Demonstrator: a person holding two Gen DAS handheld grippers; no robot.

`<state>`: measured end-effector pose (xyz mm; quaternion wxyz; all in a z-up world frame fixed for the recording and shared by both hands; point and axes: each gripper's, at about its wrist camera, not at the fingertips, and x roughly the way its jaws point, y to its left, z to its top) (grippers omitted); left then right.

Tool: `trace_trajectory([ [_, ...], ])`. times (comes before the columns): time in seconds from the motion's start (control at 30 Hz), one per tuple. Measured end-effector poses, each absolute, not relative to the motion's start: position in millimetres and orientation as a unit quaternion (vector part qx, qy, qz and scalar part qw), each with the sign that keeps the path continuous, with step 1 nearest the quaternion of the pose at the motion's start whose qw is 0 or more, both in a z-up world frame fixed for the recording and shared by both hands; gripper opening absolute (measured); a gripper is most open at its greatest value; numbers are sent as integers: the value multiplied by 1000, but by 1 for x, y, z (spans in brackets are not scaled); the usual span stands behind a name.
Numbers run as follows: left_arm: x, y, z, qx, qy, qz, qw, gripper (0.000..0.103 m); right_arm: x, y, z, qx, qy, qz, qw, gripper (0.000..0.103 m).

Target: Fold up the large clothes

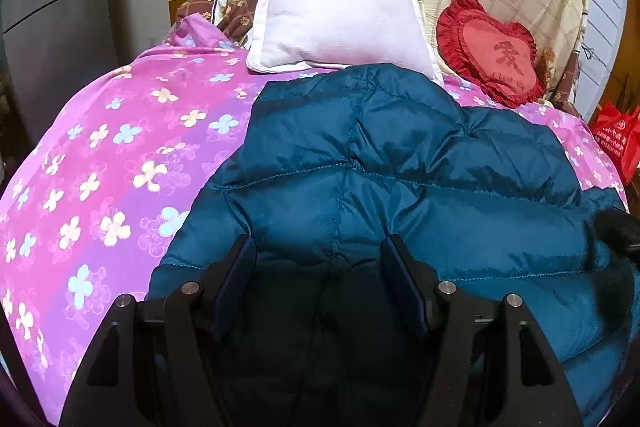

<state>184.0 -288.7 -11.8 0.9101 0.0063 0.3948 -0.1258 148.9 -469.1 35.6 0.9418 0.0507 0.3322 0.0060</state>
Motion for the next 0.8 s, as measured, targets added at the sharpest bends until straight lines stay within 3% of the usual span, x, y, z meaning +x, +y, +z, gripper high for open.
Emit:
trace_trajectory([
  [0.13, 186, -287, -13, 5, 392, -127, 911, 48, 186, -435, 7, -3, 380, -12, 925, 93],
  [0.37, 185, -290, -17, 19, 386, -125, 914, 48, 220, -445, -24, 26, 399, -35, 916, 93],
  [0.6, 179, -286, -13, 19, 391, -133, 911, 48, 162, -477, 6, 71, 360, -10, 930, 93],
  [0.8, 178, -286, -13, 27, 394, -128, 910, 48, 104, -548, 21, 35, 338, -115, 933, 93],
])
